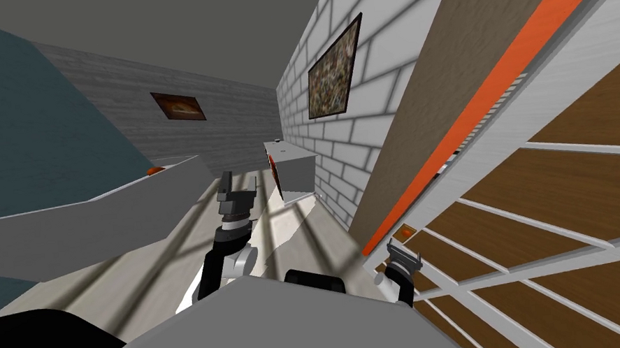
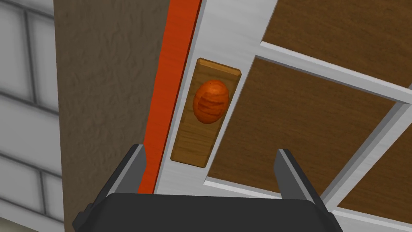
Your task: Pull the door open
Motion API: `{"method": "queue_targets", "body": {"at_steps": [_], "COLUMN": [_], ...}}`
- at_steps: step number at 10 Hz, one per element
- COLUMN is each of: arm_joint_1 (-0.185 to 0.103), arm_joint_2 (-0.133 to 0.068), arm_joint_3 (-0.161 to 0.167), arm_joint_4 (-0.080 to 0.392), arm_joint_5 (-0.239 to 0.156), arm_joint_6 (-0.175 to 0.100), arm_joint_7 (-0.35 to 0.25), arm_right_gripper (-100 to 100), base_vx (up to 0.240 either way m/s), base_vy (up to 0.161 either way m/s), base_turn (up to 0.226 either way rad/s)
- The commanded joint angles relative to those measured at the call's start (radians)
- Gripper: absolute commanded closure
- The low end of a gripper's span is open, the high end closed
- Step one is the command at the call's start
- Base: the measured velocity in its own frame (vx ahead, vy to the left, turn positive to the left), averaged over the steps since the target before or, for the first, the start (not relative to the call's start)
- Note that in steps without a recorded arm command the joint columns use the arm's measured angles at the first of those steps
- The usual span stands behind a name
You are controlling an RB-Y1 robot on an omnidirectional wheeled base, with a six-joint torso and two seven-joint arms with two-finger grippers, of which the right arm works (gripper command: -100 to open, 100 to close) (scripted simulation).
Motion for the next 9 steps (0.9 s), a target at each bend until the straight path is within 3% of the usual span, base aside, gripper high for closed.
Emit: {"method": "queue_targets", "body": {"at_steps": [1, 5, 8, 9], "arm_joint_1": [-0.013, -0.038, -0.049, -0.043], "arm_joint_2": [-0.002, 0.014, 0.022, 0.023], "arm_joint_3": [0.003, 0.015, 0.021, 0.019], "arm_joint_4": [0.023, 0.024, 0.025, 0.016], "arm_joint_5": [-0.005, -0.044, -0.061, -0.058], "arm_joint_6": [-0.011, -0.008, -0.007, -0.005], "arm_joint_7": [-0.032, -0.149, -0.199, -0.185], "arm_right_gripper": [-100, -100, -100, -100], "base_vx": [-0.044, -0.073, -0.067, -0.03], "base_vy": [-0.002, 0.004, 0.007, 0.002], "base_turn": [0.012, 0.029, 0.02, 0.002]}}
